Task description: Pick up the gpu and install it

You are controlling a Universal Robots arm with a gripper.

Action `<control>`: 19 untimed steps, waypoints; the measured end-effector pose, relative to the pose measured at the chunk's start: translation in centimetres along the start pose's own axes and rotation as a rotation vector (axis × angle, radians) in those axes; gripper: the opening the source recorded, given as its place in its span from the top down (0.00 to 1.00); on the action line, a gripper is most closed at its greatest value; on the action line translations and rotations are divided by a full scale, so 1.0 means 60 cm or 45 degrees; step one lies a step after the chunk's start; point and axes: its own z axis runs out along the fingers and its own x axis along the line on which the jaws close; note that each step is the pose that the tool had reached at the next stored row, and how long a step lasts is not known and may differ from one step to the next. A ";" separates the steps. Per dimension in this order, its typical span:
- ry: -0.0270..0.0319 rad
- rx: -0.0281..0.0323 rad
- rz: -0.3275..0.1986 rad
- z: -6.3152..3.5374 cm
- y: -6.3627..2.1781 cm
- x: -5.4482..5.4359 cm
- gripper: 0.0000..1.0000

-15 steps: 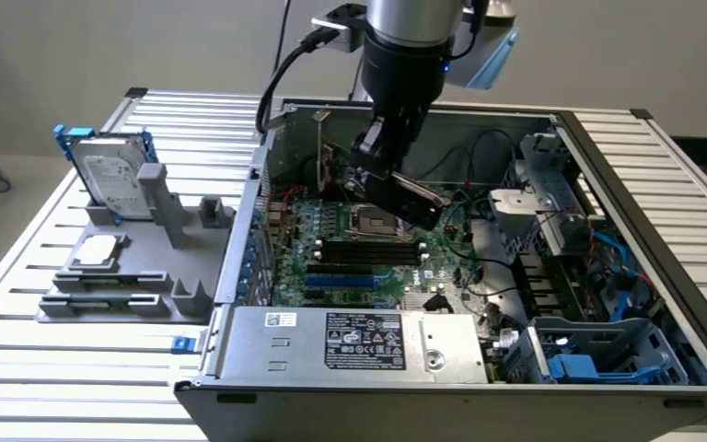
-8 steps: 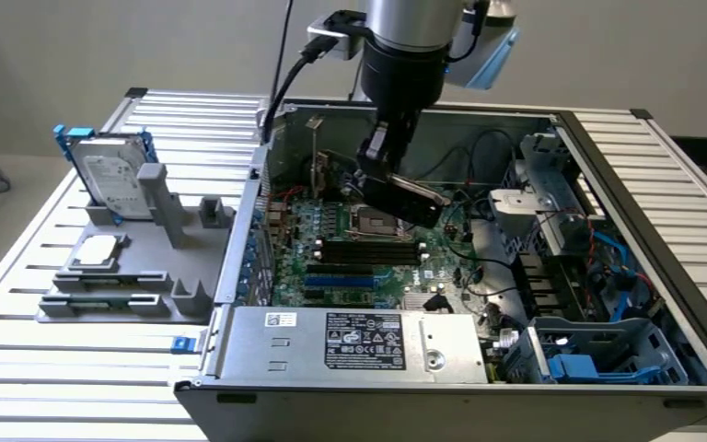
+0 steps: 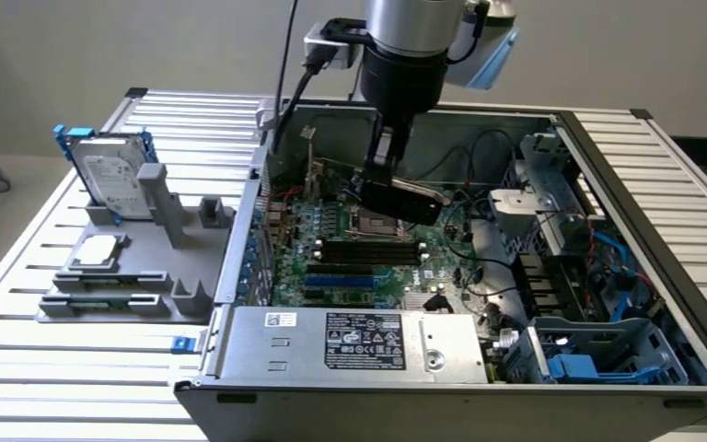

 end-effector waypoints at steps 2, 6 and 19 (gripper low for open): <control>0.0018 -0.0021 -0.045 0.001 0.000 0.000 0.74; 0.0047 -0.0033 -0.138 0.003 0.000 0.000 0.74; 0.0087 0.0007 -0.321 0.006 -0.002 0.005 0.74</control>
